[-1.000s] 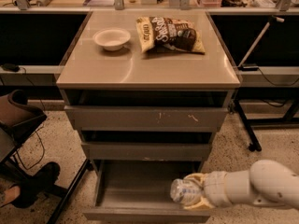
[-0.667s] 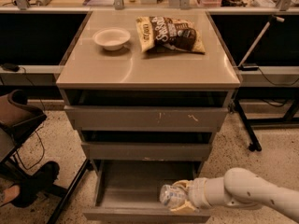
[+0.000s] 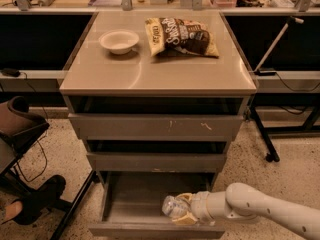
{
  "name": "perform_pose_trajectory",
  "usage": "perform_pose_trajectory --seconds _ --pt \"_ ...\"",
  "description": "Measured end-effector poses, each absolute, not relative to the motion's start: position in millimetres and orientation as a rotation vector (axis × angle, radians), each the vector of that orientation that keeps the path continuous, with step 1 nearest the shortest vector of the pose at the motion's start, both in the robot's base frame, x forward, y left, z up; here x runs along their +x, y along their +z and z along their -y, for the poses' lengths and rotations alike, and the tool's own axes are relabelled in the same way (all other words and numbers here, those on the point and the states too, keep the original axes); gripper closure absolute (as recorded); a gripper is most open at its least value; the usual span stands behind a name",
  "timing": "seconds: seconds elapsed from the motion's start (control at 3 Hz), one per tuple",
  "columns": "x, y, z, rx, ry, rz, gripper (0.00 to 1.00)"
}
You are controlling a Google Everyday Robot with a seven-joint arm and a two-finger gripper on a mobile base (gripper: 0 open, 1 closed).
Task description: Place blue plastic bottle into bottom drawer
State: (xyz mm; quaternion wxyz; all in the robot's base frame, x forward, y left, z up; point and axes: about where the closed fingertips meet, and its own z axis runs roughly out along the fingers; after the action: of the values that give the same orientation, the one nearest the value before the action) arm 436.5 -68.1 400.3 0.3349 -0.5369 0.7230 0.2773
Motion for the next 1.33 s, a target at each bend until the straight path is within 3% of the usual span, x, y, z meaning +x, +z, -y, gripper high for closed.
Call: perform_pose_trajectory --seconds 0.33,0.67,1.33 --pt "430 391 84 -1.361 0.613 -1.878 1.00" --pt "466 362 94 -1.309 0.490 -1.867 1.00" --pt "569 340 72 -1.262 0.510 -1.772 1.00"
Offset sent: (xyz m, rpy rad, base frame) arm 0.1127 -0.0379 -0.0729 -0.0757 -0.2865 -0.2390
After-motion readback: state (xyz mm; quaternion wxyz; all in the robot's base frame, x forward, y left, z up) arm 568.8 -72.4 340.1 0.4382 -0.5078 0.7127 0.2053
